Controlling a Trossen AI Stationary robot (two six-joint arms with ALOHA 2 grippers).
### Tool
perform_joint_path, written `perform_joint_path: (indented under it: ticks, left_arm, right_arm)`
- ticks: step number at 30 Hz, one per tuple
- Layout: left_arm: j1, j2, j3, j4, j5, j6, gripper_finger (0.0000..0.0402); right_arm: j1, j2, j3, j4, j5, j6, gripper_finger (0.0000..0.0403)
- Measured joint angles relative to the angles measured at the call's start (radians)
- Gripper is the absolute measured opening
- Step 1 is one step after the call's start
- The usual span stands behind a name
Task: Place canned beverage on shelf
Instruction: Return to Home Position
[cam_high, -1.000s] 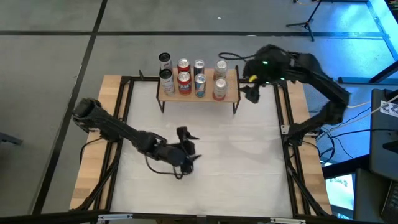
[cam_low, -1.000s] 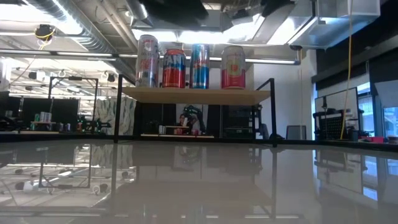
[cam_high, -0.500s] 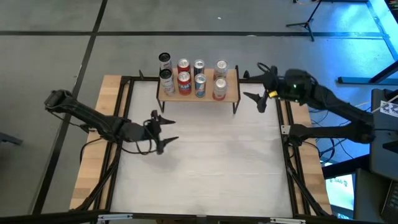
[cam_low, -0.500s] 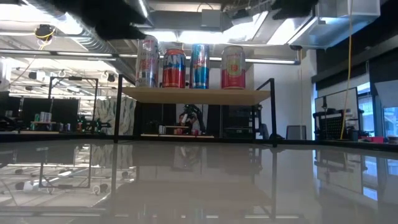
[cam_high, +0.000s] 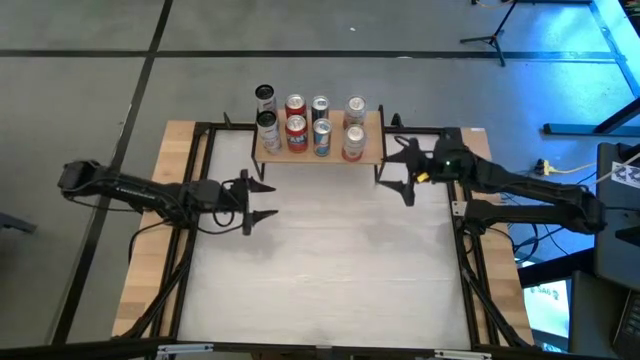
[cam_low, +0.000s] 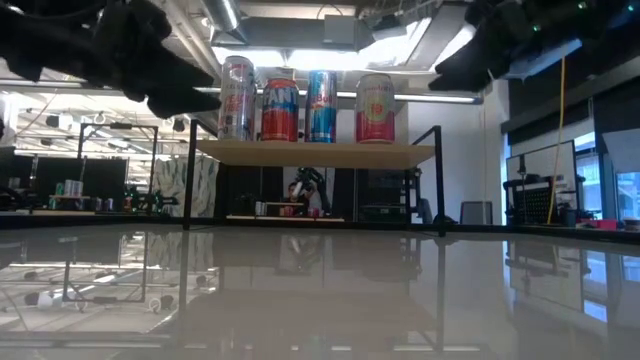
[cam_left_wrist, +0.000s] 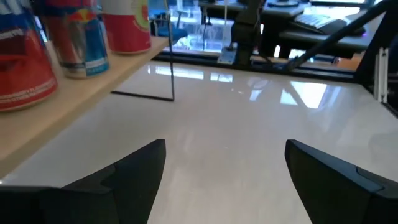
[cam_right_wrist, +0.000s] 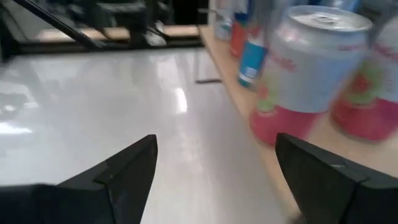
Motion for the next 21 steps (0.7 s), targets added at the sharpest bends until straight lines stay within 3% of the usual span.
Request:
perform_joint_path:
  ticks: [4, 13, 21]
  left_arm:
    - [0.040, -0.051, -0.052, 0.029, 0.004, 0.023, 0.0321]
    - [0.075, -0.221, -0.191, 0.072, 0.004, 0.019, 0.0321]
    - [0.075, -0.396, -0.235, 0.000, 0.007, -0.007, 0.0321]
  right_arm:
    - [0.001, -0.031, -0.086, 0.099, -0.030, 0.024, 0.0321]
    - [0.000, -0.166, -0.221, 0.130, -0.028, 0.055, 0.0321]
    - [0.000, -0.304, -0.298, 0.133, -0.004, 0.138, 0.0321]
